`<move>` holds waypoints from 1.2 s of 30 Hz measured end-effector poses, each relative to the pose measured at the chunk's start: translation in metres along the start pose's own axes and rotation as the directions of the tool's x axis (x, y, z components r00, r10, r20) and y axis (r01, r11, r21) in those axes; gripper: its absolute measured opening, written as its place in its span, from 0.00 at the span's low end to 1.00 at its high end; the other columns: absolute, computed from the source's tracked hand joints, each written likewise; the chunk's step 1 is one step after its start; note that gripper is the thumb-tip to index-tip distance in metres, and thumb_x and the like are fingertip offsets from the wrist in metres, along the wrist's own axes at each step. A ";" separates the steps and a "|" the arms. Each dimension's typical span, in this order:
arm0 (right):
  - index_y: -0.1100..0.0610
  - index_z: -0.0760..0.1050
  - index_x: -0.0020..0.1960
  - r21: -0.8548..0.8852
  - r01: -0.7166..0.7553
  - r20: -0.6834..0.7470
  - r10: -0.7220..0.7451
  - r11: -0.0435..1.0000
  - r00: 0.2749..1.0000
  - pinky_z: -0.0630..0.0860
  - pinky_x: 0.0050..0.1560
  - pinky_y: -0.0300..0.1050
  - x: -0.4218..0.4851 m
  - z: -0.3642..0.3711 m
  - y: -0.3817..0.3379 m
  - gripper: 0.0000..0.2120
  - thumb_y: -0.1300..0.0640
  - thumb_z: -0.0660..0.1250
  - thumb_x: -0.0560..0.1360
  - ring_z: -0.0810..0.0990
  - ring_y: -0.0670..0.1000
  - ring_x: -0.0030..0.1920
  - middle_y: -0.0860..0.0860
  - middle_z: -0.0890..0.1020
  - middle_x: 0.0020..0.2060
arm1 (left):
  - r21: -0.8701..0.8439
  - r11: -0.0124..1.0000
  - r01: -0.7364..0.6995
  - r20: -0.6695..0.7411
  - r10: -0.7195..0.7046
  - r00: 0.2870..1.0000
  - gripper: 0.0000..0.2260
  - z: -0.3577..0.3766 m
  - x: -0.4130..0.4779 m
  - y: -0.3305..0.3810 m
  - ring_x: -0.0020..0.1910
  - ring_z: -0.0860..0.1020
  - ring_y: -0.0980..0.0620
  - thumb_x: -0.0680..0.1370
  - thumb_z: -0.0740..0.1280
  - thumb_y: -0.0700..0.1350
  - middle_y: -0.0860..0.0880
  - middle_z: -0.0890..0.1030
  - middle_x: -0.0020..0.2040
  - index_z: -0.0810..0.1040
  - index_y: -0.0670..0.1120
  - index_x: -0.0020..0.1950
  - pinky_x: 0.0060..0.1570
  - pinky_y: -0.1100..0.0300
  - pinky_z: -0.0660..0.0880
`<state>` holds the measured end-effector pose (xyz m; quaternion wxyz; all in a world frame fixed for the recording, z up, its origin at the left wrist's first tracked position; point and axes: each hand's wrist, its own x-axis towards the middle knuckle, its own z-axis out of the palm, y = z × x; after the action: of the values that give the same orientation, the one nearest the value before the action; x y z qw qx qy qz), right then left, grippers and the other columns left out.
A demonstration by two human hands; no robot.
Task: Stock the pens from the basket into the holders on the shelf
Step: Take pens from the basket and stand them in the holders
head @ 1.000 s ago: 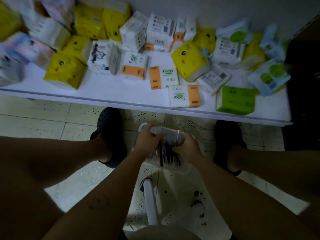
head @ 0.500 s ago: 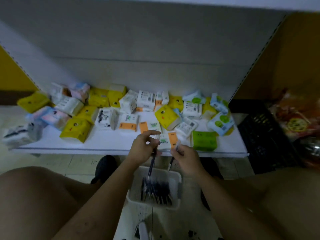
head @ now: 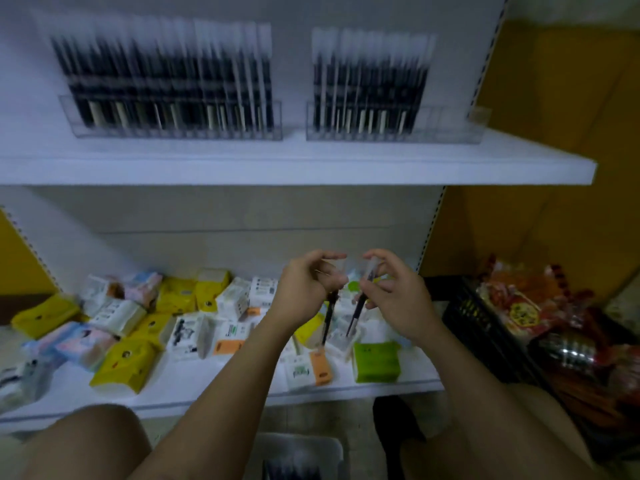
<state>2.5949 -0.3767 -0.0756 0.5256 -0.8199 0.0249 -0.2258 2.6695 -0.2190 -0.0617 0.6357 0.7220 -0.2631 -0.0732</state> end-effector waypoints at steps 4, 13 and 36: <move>0.29 0.69 0.59 -0.047 0.099 -0.047 -0.101 0.994 0.994 0.81 0.40 0.58 0.012 -0.027 -0.037 0.23 0.58 0.67 0.78 0.84 0.53 0.36 0.42 0.82 0.38 | -0.026 0.979 -0.202 -0.086 0.199 0.976 0.14 0.006 0.010 0.047 0.37 0.77 0.57 0.72 0.73 0.36 0.49 0.79 0.39 0.80 0.55 0.50 0.40 0.56 0.78; 0.39 0.72 0.61 0.057 0.258 -0.117 -0.250 0.964 0.961 0.82 0.44 0.53 0.045 -0.077 -0.115 0.23 0.64 0.69 0.75 0.85 0.49 0.42 0.48 0.81 0.45 | -0.041 0.934 -0.356 -0.041 0.354 0.934 0.11 0.021 0.040 0.138 0.40 0.81 0.52 0.75 0.70 0.37 0.47 0.83 0.43 0.81 0.49 0.56 0.42 0.55 0.81; 0.39 0.72 0.51 -0.035 0.375 -0.372 -0.361 0.926 0.855 0.83 0.40 0.48 0.201 -0.194 -0.168 0.15 0.60 0.69 0.76 0.85 0.47 0.42 0.49 0.81 0.45 | 0.455 0.671 -0.585 0.008 0.654 0.756 0.12 0.061 0.199 0.274 0.42 0.79 0.61 0.73 0.74 0.46 0.55 0.81 0.43 0.80 0.50 0.55 0.44 0.69 0.77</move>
<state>2.6656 -0.5228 0.2074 0.4744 -0.7412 -0.0376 -0.4736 2.7335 -0.3818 0.2351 0.4654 0.7139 -0.4518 0.2638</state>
